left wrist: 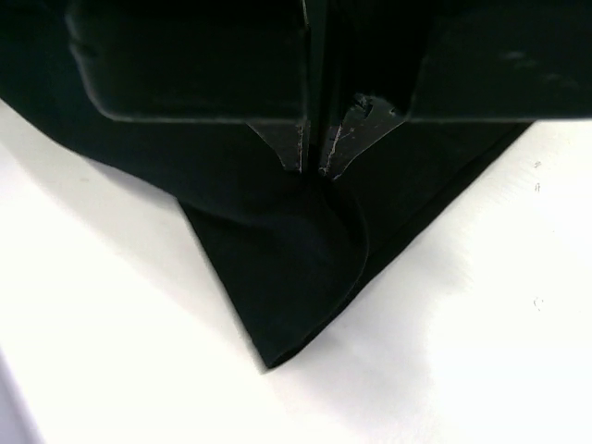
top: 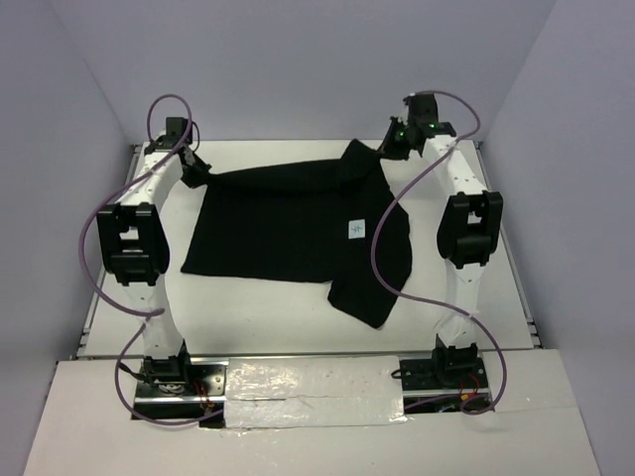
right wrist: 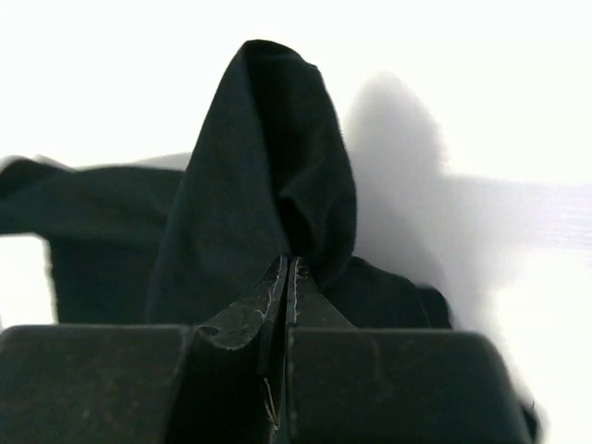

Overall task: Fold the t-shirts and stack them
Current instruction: Flatten the tshirt out

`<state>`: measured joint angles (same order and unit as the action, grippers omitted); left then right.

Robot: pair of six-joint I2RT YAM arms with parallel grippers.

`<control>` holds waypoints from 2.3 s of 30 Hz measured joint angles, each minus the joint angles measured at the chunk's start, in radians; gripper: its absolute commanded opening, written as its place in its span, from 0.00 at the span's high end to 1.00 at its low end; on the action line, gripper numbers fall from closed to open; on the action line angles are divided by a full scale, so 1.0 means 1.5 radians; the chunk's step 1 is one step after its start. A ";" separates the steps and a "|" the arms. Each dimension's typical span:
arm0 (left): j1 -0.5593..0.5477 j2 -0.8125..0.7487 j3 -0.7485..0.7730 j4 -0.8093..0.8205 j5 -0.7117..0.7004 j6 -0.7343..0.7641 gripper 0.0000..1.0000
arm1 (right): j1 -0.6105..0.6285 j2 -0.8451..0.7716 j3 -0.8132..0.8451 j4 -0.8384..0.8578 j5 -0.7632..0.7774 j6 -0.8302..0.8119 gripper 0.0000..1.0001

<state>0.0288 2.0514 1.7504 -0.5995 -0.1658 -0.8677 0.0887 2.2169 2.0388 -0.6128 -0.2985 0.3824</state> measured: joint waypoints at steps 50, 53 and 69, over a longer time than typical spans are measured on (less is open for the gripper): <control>0.023 -0.112 -0.060 0.011 0.045 -0.012 1.00 | -0.024 0.018 -0.078 0.076 -0.049 -0.023 0.53; 0.023 -0.110 -0.060 0.010 0.045 -0.011 1.00 | -0.028 0.033 -0.057 0.073 -0.042 -0.032 0.53; 0.023 -0.092 -0.038 0.001 0.045 0.002 1.00 | -0.040 0.087 -0.014 0.074 -0.171 -0.054 0.64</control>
<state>0.0639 1.9141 1.6932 -0.5976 -0.0986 -0.8654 0.0284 2.3474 2.0171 -0.5018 -0.5556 0.3019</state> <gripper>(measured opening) 0.152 0.362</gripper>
